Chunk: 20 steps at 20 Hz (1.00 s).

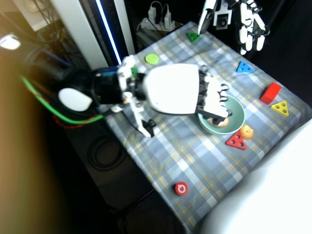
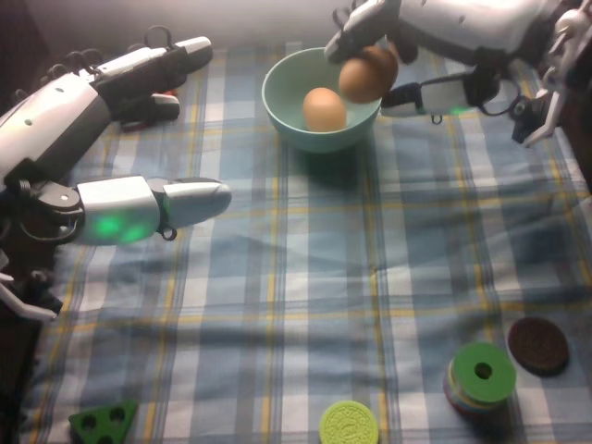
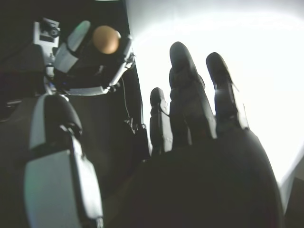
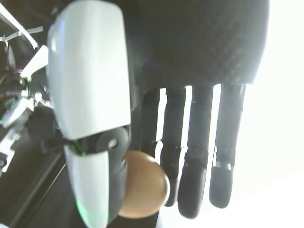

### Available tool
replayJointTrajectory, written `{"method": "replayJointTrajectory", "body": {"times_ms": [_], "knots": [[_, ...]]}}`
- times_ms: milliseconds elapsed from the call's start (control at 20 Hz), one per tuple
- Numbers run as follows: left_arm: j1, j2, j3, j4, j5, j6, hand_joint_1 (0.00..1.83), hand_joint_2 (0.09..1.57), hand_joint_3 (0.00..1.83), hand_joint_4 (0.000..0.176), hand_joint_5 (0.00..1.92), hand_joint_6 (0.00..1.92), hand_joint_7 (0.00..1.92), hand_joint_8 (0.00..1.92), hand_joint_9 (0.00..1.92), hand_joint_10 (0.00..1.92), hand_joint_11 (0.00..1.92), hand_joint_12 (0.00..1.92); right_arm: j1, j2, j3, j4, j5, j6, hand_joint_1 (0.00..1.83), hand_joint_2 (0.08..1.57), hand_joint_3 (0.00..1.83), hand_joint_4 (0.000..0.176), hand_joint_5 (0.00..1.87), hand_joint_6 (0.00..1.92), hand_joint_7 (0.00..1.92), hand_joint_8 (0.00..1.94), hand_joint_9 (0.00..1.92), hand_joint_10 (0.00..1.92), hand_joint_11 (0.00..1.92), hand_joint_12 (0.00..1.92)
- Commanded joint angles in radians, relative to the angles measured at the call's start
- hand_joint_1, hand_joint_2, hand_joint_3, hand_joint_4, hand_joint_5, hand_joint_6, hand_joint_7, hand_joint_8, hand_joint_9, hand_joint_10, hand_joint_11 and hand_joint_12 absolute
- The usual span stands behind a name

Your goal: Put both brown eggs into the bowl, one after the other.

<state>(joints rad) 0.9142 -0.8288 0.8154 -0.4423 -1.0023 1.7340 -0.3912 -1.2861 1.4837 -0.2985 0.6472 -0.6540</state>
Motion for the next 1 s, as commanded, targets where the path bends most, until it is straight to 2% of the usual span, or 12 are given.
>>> {"method": "replayJointTrajectory", "body": {"times_ms": [0, 50, 150, 250, 400, 550, 650, 750, 800, 850, 900, 950], "knots": [[-0.012, -0.003, 0.002, 0.028, -0.108, -0.007, 0.77, 0.91, 0.00, 0.144, 0.34, 0.00, 0.39, 0.00, 0.61, 0.01, 0.00, 0.57, 0.017, 0.004, 0.006, 0.028, 0.104, -0.005, 1.23, 1.02, 0.00, 0.000, 0.78, 0.14, 0.82, 0.17, 0.79, 0.48, 0.48, 1.28], [-0.012, -0.002, 0.002, 0.029, -0.108, -0.007, 0.76, 0.92, 0.00, 0.146, 0.34, 0.00, 0.39, 0.00, 0.62, 0.01, 0.00, 0.54, 0.019, 0.001, 0.007, 0.028, 0.099, -0.009, 1.13, 1.00, 0.00, 0.019, 0.64, 0.03, 0.68, 0.05, 0.66, 0.35, 0.18, 1.45], [-0.012, -0.002, 0.002, 0.029, -0.107, -0.008, 0.74, 0.92, 0.00, 0.137, 0.34, 0.00, 0.38, 0.00, 0.58, 0.00, 0.00, 0.50, 0.019, 0.001, 0.007, 0.028, 0.096, -0.012, 1.00, 0.94, 0.00, 0.145, 0.28, 0.00, 0.40, 0.00, 0.42, 0.08, 0.01, 1.17], [-0.011, -0.002, 0.002, 0.029, -0.107, -0.010, 0.76, 0.92, 0.00, 0.140, 0.34, 0.00, 0.37, 0.00, 0.55, 0.00, 0.00, 0.43, 0.020, 0.001, 0.007, 0.028, 0.096, -0.012, 0.99, 0.92, 0.00, 0.174, 0.11, 0.00, 0.29, 0.00, 0.32, 0.01, 0.00, 0.86], [-0.011, -0.002, 0.002, 0.029, -0.108, -0.013, 0.75, 0.92, 0.00, 0.123, 0.37, 0.00, 0.40, 0.00, 0.62, 0.01, 0.00, 0.63, 0.024, 0.002, 0.001, 0.029, 0.102, -0.012, 0.92, 0.90, 0.00, 0.176, 0.01, 0.00, 0.24, 0.00, 0.27, 0.00, 0.00, 0.71], [-0.005, 0.004, 0.002, 0.034, -0.137, -0.053, 0.75, 0.92, 0.00, 0.155, 0.31, 0.00, 0.38, 0.00, 0.58, 0.00, 0.00, 0.69, 0.024, 0.069, -0.049, 0.044, 0.163, -0.012, 0.96, 0.87, 0.00, 0.176, 0.00, 0.00, 0.15, 0.00, 0.24, 0.00, 0.00, 0.87], [0.004, 0.016, 0.004, 0.056, -0.186, -0.129, 0.79, 0.91, 0.00, 0.175, 0.28, 0.00, 0.37, 0.00, 0.54, 0.00, 0.00, 0.60, -0.036, 0.143, -0.105, 0.111, 0.276, -0.012, 1.00, 0.83, 0.00, 0.176, 0.00, 0.00, 0.11, 0.00, 0.15, 0.01, 0.00, 0.61], [0.020, 0.031, 0.017, 0.092, -0.259, -0.271, 0.79, 0.92, 0.00, 0.155, 0.31, 0.00, 0.34, 0.01, 0.41, 0.00, 0.00, 0.81, -0.146, 0.213, -0.165, 0.204, 0.434, -0.012, 0.92, 0.83, 0.00, 0.176, 0.00, 0.00, 0.12, 0.00, 0.11, 0.02, 0.00, 0.34], [0.029, 0.035, 0.026, 0.105, -0.285, -0.331, 0.78, 0.93, 0.00, 0.119, 0.30, 0.00, 0.31, 0.01, 0.33, 0.00, 0.00, 0.99, -0.181, 0.225, -0.185, 0.237, 0.491, -0.012, 0.86, 0.85, 0.01, 0.176, 0.00, 0.00, 0.11, 0.00, 0.09, 0.01, 0.00, 0.23], [0.046, 0.036, 0.048, 0.134, -0.343, -0.467, 0.81, 0.93, 0.00, 0.083, 0.27, 0.00, 0.28, 0.00, 0.28, 0.00, 0.00, 0.93, -0.254, 0.250, -0.222, 0.290, 0.598, -0.008, 0.79, 0.88, 0.01, 0.176, 0.01, 0.00, 0.11, 0.00, 0.09, 0.00, 0.00, 0.16], [0.060, 0.032, 0.074, 0.159, -0.395, -0.602, 0.84, 0.92, 0.00, 0.068, 0.27, 0.00, 0.28, 0.00, 0.26, 0.00, 0.00, 0.74, -0.315, 0.268, -0.249, 0.335, 0.700, 0.002, 0.79, 1.01, 0.02, 0.120, 0.03, 0.00, 0.13, 0.00, 0.11, 0.01, 0.00, 0.18], [0.074, 0.023, 0.099, 0.175, -0.439, -0.715, 0.99, 0.87, 0.00, 0.093, 0.27, 0.00, 0.29, 0.00, 0.23, 0.00, 0.00, 0.51, -0.370, 0.280, -0.272, 0.364, 0.777, 0.016, 0.76, 1.09, 0.01, 0.107, 0.14, 0.01, 0.22, 0.01, 0.24, 0.01, 0.03, 0.37]]}}
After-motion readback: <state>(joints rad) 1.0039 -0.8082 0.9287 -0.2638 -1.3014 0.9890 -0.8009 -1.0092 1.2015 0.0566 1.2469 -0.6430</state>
